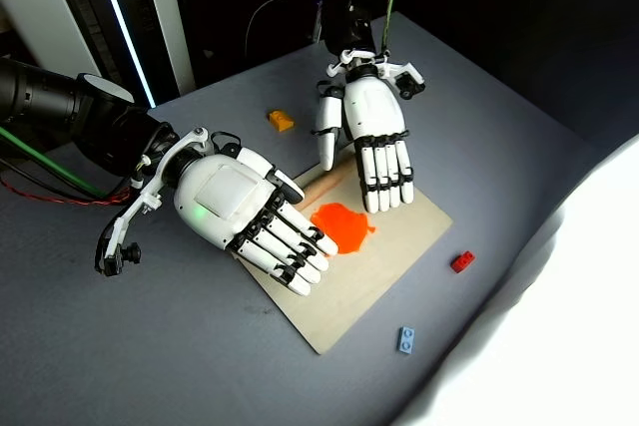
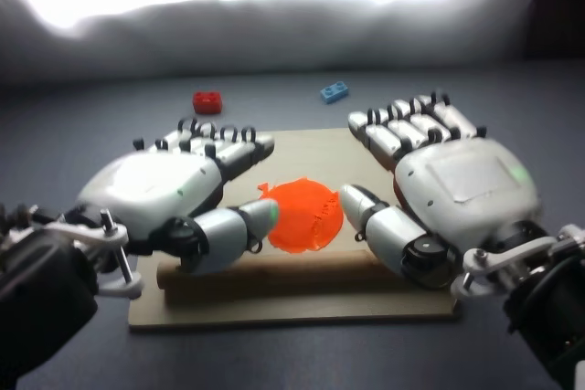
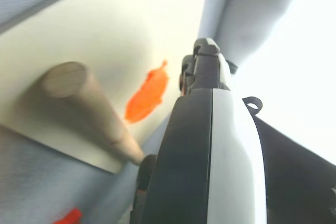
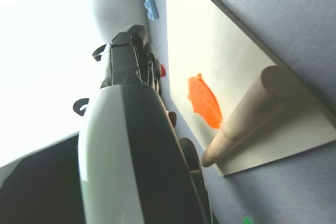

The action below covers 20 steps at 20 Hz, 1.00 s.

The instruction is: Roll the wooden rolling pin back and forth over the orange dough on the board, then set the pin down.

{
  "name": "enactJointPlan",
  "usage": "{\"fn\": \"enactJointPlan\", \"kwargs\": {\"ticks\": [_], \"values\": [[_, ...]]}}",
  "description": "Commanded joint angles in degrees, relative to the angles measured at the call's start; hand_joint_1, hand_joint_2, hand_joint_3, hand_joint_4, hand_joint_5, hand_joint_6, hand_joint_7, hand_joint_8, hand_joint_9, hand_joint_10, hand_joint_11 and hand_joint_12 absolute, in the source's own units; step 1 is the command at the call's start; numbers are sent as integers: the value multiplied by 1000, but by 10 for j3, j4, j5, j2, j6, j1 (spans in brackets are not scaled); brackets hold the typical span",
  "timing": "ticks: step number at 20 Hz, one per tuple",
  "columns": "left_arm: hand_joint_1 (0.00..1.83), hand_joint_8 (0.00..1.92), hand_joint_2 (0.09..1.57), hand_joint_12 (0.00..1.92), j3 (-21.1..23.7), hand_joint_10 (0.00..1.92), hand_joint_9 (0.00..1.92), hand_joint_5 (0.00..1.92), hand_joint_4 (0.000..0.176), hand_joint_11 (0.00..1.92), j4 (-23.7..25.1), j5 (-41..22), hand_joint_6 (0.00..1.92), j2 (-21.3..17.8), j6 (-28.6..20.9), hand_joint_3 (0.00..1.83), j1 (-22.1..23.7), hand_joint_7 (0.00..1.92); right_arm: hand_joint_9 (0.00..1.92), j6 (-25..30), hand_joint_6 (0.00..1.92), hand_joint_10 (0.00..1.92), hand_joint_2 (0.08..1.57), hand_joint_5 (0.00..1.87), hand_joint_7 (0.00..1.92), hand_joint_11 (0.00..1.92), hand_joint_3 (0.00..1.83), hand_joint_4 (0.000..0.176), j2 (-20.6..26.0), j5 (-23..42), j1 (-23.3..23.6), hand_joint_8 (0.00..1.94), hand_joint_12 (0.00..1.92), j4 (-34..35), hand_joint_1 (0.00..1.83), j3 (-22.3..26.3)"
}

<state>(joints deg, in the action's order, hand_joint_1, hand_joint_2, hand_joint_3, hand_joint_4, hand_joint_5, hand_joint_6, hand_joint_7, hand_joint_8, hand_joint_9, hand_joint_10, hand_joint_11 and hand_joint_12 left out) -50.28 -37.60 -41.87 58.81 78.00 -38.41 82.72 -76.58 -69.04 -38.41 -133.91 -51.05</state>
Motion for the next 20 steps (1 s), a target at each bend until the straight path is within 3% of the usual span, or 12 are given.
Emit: {"fn": "enactJointPlan", "kwargs": {"ticks": [1, 4, 8, 10, 13, 14, 15, 16, 17, 18, 20], "values": [[0, 10, 1567, 129, 4, 5, 135, 135, 0, 0, 22, -39, 7, -11, 6, 0, 9, 182, 198, 3, 4, 5, 1571, 239, 256, 0, 39, 0, 6, -57, 8, 5, 386, -49, 0, 6], [0, 4, 1546, 155, 29, 4, 138, 130, 0, 0, 22, -28, 2, -50, 18, 0, 23, 178, 193, 12, 4, 2, 1540, 229, 249, 0, 14, 0, 44, -54, 11, 1, 337, -49, 0, 52], [0, 1, 1372, 149, 57, 4, 152, 90, 0, 0, 22, -4, 0, -87, 39, 0, 41, 180, 161, 32, 2, 1, 1404, 214, 216, 0, 0, 0, 94, -35, 20, 1, 262, -64, 0, 107], [0, 2, 1354, 183, 63, 6, 165, 105, 0, 0, 29, 10, 5, -98, 41, 0, 54, 190, 172, 36, 8, 7, 1388, 228, 229, 0, 0, 0, 112, -35, 31, 6, 318, -70, 0, 124], [0, 21, 1347, 828, 69, 36, 376, 210, 0, 0, 33, 23, 11, -107, 42, 2, 76, 377, 201, 39, 23, 16, 1378, 267, 262, 0, 0, 0, 140, -33, 37, 10, 502, -77, 0, 147], [0, 29, 1352, 1068, 71, 62, 464, 275, 0, 0, 33, 30, 20, -110, 45, 2, 84, 467, 259, 39, 36, 43, 1374, 295, 313, 0, 0, 0, 149, -30, 36, 25, 701, -77, 0, 154], [0, 33, 1354, 1187, 72, 80, 520, 313, 0, 0, 33, 31, 23, -111, 47, 1, 89, 520, 299, 39, 48, 67, 1373, 318, 351, 0, 0, 0, 157, -29, 34, 33, 851, -77, 0, 160], [0, 37, 1359, 1306, 74, 106, 568, 364, 12, 4, 33, 32, 28, -112, 47, 2, 96, 572, 373, 39, 74, 119, 1375, 369, 427, 0, 0, 0, 164, -28, 33, 61, 1054, -77, 0, 165], [0, 46, 1370, 1400, 74, 149, 614, 425, 13, 13, 34, 33, 36, -112, 48, 2, 101, 632, 286, 39, 174, 595, 1372, 382, 485, 0, 1, 0, 168, -28, 33, 126, 1301, -77, 0, 168], [0, 76, 1409, 1548, 79, 904, 441, 607, 0, 115, 34, 49, 22, -116, 54, 0, 118, 749, 224, 39, 890, 1436, 1394, 268, 346, 0, 1, 0, 178, -31, 34, 1104, 1788, -77, 0, 178], [0, 550, 1432, 1639, 81, 1198, 389, 701, 0, 166, 34, 50, 42, -117, 54, 1, 120, 638, 257, 44, 1177, 1675, 1394, 293, 306, 92, 0, 0, 178, -29, 34, 1476, 1916, -77, 65, 178]]}}
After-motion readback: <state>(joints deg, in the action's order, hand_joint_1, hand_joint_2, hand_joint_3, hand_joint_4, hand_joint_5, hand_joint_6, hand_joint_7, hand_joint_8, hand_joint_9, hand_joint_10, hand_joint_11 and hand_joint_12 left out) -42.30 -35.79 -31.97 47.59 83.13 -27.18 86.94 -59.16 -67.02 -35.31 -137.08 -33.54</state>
